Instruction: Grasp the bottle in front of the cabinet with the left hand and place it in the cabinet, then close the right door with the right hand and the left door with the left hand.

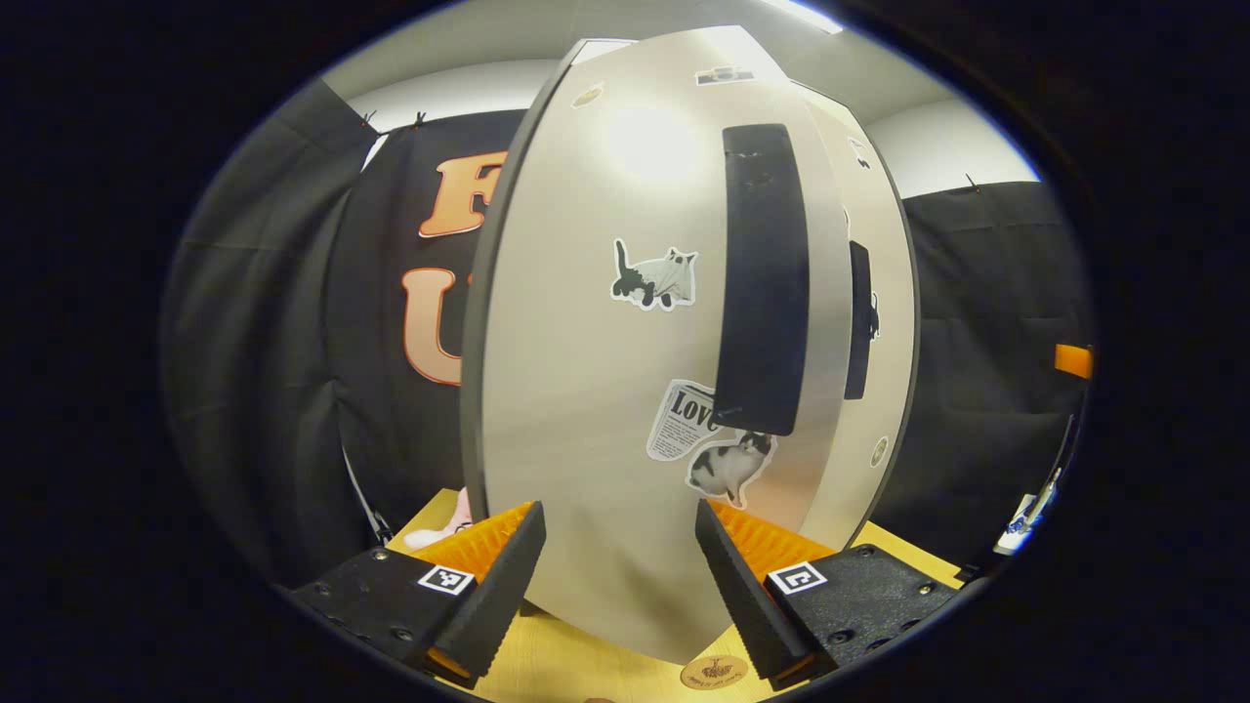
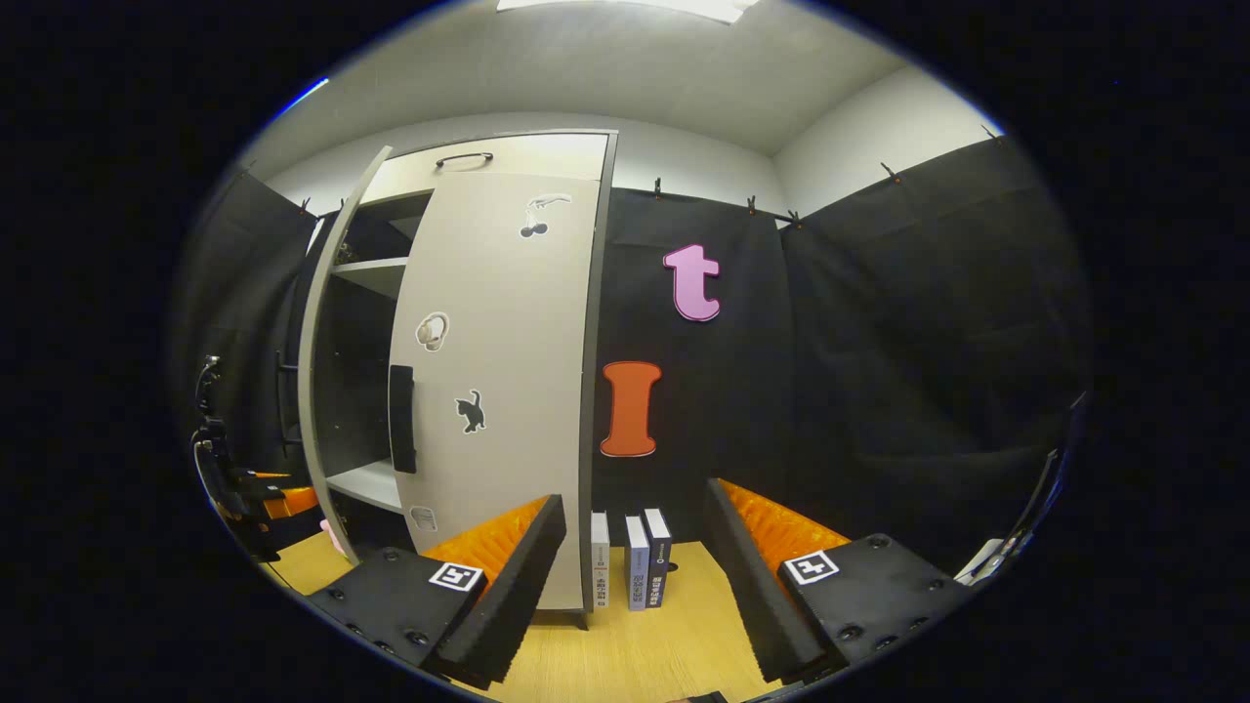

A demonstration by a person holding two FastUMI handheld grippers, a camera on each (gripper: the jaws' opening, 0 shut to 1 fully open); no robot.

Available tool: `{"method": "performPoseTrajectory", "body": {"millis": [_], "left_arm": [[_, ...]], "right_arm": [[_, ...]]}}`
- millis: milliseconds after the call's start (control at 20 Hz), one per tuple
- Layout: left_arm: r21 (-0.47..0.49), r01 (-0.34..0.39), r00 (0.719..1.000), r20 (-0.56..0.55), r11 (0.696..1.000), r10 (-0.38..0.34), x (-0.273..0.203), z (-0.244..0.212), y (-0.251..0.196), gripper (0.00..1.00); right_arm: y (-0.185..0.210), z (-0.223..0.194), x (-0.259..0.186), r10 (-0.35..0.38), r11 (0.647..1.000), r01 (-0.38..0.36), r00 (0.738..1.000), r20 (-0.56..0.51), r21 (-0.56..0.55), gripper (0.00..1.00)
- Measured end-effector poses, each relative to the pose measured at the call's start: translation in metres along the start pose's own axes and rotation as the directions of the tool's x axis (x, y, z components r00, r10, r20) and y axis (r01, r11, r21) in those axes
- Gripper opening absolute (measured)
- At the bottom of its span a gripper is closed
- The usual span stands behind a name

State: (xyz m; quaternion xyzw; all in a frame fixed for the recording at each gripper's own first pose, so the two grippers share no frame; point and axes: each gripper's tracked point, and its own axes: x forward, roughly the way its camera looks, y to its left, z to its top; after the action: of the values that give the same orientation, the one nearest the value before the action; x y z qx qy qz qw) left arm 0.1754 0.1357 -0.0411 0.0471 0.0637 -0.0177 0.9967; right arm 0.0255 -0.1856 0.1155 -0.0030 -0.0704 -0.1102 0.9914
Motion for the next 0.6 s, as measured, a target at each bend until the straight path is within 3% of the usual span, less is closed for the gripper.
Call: {"method": "performPoseTrajectory", "body": {"millis": [150,600], "left_arm": [[0.008,0.009,1.000,-0.007,1.000,-0.009,0.020,-0.003,-0.010,0.92],[-0.065,-0.008,1.000,-0.013,0.998,0.008,0.027,-0.007,-0.010,0.92]], "right_arm": [[-0.011,-0.001,-0.004,-0.020,1.000,0.020,1.000,0.001,-0.005,0.96],[-0.030,-0.010,-0.004,-0.054,0.998,0.054,0.998,-0.015,0.015,0.96]]}}
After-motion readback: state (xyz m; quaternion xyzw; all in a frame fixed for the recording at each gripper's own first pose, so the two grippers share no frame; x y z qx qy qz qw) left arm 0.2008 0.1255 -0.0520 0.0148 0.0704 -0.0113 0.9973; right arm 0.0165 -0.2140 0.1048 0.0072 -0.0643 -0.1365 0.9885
